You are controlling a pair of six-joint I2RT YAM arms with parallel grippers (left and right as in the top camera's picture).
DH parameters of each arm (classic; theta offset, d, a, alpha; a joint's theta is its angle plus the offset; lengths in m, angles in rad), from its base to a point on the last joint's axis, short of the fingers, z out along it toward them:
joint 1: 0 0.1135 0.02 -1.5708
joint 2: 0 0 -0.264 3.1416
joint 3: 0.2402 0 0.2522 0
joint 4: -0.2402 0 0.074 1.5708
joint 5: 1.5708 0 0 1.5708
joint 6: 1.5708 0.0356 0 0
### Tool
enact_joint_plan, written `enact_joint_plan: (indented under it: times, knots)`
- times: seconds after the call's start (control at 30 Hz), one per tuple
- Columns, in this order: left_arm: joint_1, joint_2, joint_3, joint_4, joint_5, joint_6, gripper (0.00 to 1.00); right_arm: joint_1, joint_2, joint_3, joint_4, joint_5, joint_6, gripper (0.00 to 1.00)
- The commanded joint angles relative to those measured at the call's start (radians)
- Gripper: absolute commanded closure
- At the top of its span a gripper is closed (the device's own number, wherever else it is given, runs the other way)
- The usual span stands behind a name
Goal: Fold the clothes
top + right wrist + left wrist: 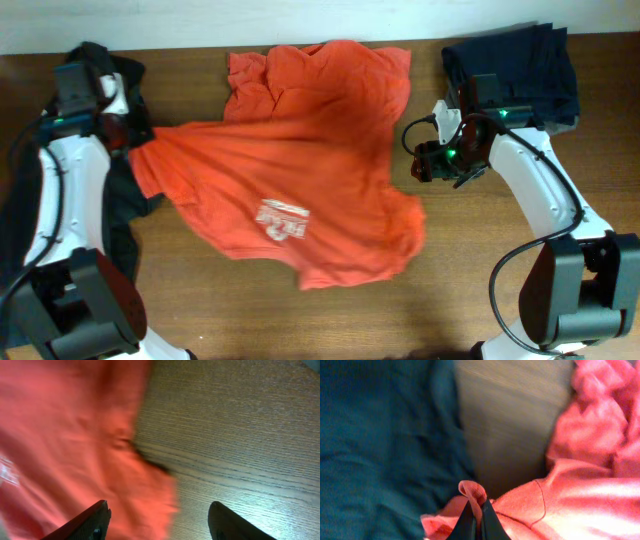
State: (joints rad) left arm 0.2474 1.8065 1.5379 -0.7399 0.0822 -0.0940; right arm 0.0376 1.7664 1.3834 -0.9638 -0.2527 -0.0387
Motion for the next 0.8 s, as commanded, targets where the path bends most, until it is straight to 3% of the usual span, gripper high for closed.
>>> enact_joint_plan:
  times: [0.0, 0.07, 0.1, 0.17, 0.43, 0.77]
  knots:
    - [0.071, -0.003, 0.015, 0.032, -0.098, 0.02, 0.99, -0.003, -0.01, 0.002, 0.009, -0.006, -0.01, 0.31]
    - [0.098, -0.003, 0.015, 0.046, -0.105, 0.02, 0.91, -0.003, -0.01, 0.002, 0.016, -0.006, -0.01, 0.29]
    - [0.112, -0.003, 0.015, 0.055, -0.105, 0.019, 0.49, -0.003, -0.01, 0.002, 0.029, -0.006, -0.009, 0.28]
    - [0.118, -0.004, 0.015, 0.066, -0.105, 0.019, 0.01, -0.003, -0.01, 0.002, 0.063, -0.008, -0.009, 0.28]
    - [0.056, -0.004, 0.106, -0.016, 0.028, 0.019, 0.01, 0.032, 0.067, 0.038, 0.479, -0.021, 0.029, 0.33]
    - [-0.192, -0.004, 0.115, -0.136, -0.001, 0.042, 0.01, 0.089, 0.498, 0.483, 0.486, 0.069, 0.091, 0.34]
